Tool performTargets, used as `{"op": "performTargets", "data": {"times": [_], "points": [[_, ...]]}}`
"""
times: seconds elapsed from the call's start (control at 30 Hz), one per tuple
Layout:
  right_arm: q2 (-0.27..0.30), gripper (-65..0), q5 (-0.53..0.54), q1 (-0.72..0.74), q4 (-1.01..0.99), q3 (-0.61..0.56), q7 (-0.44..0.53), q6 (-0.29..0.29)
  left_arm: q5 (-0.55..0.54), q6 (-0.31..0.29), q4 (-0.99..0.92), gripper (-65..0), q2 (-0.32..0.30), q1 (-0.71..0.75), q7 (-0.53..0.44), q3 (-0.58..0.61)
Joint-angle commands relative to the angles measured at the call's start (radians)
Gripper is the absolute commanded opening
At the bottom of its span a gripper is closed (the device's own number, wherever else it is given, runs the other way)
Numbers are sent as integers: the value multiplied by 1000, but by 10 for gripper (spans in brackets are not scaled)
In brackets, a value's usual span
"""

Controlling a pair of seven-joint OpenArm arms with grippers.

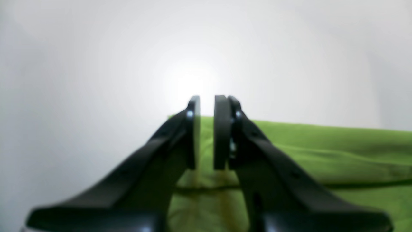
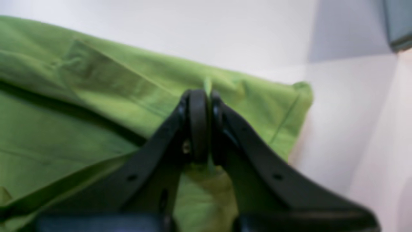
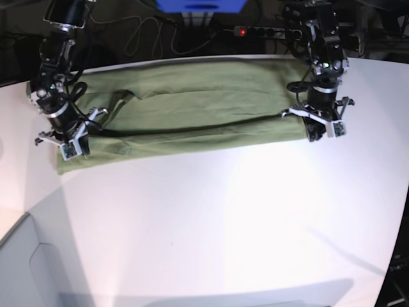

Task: Fold the T-shirt properly
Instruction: 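Lay the folded hem down and open both grippers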

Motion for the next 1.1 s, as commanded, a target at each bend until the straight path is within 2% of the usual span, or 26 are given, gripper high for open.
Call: {"op": "performTargets", "data": {"times": [0.0, 0.2, 0.27, 0.33, 0.4, 0.5, 0.8, 1.0, 1.07], "points": [[9, -650, 10, -11, 29, 5, 17, 2, -2, 4, 18, -589, -2, -2, -21, -2], [9, -650, 10, -59, 44, 7, 24, 2, -4, 4, 24, -586, 2, 28, -21, -19], [9, -650, 10, -62, 44, 7, 24, 2, -4, 4, 41, -556, 13, 38, -21, -39], [11, -650, 10, -62, 44, 8, 24, 2, -4, 4, 67, -478, 33, 49, -21, -69], [11, -650, 10, -62, 44, 8, 21, 2, -4, 4, 81, -369, 48, 52, -21, -105], [11, -650, 10, -60, 44, 8, 20, 2, -4, 0, 66, -284, 50, 47, -21, -120], [9, -650, 10, -55, 36, 2, 17, 2, -4, -3, -28, -283, 56, -48, -21, -103], [9, -650, 10, -55, 35, 0, 17, 2, -4, -3, -79, -284, 47, -71, -21, -48], [9, -650, 10, -55, 35, 0, 17, 2, -4, -3, -80, -304, 47, -71, -21, -43]]}}
